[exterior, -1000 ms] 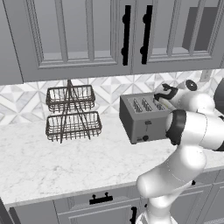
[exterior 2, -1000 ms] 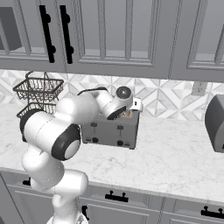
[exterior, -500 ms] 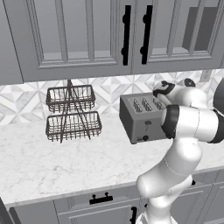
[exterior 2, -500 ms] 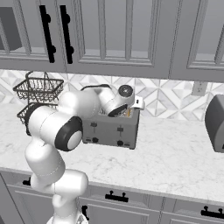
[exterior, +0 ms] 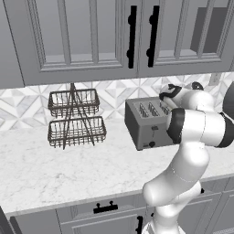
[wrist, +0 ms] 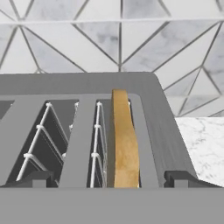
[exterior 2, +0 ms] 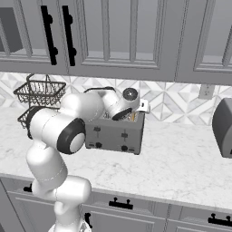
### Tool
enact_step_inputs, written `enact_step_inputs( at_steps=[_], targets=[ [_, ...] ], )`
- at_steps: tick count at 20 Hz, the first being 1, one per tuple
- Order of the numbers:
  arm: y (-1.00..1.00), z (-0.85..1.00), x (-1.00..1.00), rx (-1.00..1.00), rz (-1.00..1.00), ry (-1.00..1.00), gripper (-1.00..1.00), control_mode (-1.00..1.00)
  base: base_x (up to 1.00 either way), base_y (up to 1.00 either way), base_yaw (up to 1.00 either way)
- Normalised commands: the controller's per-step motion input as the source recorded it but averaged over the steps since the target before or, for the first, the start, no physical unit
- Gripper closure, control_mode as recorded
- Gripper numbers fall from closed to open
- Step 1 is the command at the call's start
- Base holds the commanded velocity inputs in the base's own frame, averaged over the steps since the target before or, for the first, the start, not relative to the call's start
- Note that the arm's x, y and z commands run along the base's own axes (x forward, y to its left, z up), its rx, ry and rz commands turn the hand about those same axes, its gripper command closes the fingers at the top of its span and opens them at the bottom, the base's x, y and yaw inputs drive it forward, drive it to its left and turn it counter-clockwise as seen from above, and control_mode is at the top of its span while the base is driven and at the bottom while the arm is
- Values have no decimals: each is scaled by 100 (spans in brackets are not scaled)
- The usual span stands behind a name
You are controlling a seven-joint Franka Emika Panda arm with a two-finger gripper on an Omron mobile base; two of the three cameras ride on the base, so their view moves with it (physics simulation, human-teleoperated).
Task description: Start the toaster. Once the lever pops up, take the bread to the plate on the dining counter.
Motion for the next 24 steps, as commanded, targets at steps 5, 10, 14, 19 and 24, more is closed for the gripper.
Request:
enact_step_inputs(
  at_steps=[5,10,14,19,24],
  targets=[
    [0,-8,9,0,0,0,100,-100,0,0,0],
    [0,-10,7,0,0,0,100,-100,0,0,0],
    [0,-5,2,0,0,0,100,-100,0,0,0],
    [0,2,0,0,0,-3,100,-100,0,0,0],
    [0,23,-24,0,0,-13,100,-100,0,0,0]
  ],
)
